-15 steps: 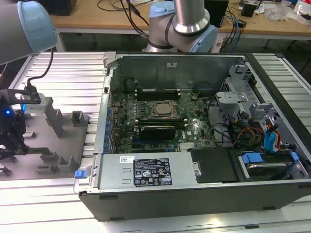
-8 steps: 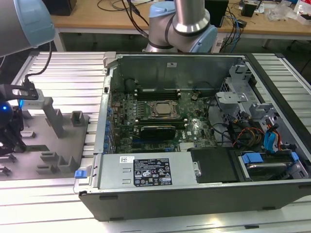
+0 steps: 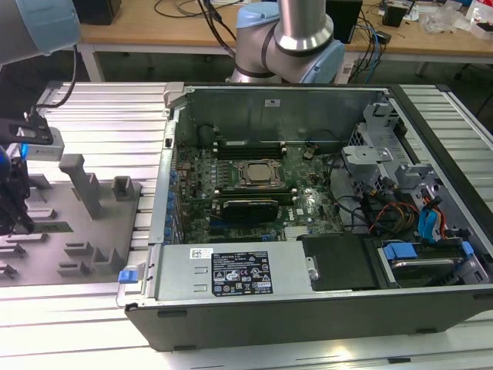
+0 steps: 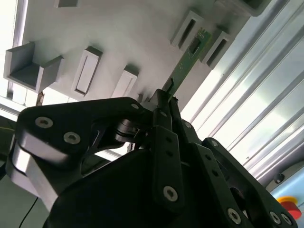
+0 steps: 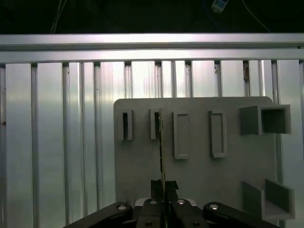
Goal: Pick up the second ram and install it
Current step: 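Pick up the second ram and move it above second insertion slot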
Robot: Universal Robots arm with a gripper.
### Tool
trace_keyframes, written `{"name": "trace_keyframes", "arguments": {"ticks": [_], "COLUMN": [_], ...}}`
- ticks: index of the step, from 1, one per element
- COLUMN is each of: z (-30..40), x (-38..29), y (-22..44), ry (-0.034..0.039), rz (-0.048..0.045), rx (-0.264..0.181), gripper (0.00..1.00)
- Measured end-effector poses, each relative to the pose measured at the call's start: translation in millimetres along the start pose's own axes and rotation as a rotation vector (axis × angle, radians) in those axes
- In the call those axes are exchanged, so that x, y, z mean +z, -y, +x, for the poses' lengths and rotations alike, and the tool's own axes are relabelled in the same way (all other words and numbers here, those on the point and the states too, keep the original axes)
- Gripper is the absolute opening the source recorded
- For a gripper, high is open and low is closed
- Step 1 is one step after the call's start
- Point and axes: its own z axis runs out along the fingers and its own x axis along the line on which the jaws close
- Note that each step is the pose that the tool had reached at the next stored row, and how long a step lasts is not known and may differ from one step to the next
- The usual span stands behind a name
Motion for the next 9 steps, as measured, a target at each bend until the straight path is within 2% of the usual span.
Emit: {"name": "trace_keyframes", "arguments": {"ticks": [4, 9], "z": [-0.5, -0.9], "x": [-15.4, -25.4], "y": [-0.7, -1.2], "ry": [-0.0001, 0.0], "rz": [-0.0001, -0.0001], "rx": [0.0, 0.0], "gripper": [0.14, 0.14]}}
